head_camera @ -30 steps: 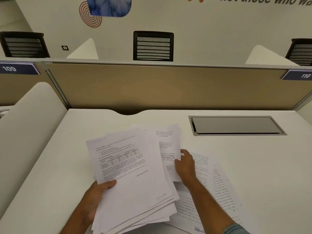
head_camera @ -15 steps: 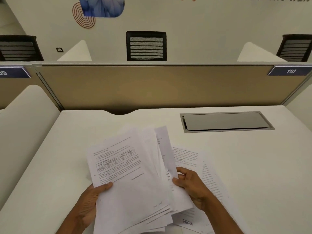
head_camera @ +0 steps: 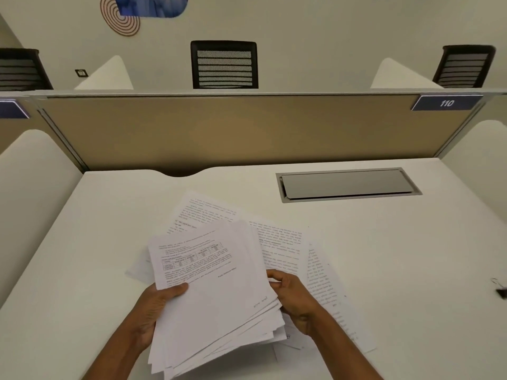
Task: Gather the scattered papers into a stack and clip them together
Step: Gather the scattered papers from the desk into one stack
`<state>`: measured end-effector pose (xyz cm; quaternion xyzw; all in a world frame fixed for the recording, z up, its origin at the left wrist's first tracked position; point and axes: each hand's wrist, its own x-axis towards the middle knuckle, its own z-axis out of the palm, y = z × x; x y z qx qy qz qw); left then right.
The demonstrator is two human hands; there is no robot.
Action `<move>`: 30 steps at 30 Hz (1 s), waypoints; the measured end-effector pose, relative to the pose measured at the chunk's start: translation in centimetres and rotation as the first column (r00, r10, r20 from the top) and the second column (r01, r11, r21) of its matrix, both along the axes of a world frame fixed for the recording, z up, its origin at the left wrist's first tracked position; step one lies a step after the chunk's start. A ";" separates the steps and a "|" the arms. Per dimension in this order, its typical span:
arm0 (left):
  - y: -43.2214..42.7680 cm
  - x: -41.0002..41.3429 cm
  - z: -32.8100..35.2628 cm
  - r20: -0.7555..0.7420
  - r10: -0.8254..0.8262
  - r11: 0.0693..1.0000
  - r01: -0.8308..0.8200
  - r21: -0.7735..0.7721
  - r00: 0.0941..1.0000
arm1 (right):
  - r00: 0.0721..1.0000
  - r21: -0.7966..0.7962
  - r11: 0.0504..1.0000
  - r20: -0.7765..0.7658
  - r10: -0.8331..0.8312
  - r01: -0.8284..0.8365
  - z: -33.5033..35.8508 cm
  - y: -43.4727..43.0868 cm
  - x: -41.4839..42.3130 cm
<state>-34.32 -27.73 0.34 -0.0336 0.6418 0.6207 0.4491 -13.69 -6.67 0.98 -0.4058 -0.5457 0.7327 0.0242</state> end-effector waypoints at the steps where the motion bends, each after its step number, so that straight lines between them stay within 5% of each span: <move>1: 0.2 0.1 0.0 -0.023 -0.019 1.000 0.019 -0.006 1.000 | 0.998 0.032 0.998 0.025 -0.053 0.052 0.1 0.1 0.2; 3: 0.4 0.3 -0.3 -0.072 -0.037 0.999 0.036 -0.023 0.997 | 0.959 0.245 0.948 0.144 -0.245 0.205 -0.2 0.5 0.6; 6: 0.4 0.6 -0.8 -0.140 -0.043 0.997 0.034 -0.065 0.989 | 0.837 0.553 0.751 0.165 -0.522 0.360 -0.8 1.4 1.6; 18: 0.1 0.2 -3.1 -0.167 -0.032 0.984 0.002 -0.180 0.985 | 0.850 0.297 0.885 0.287 -0.441 0.359 -0.8 4.9 1.3; 30: -0.2 0.6 -3.0 -0.187 -0.022 0.987 -0.008 -0.161 0.982 | 0.932 0.327 0.927 0.243 -0.270 0.183 -1.7 1.7 1.8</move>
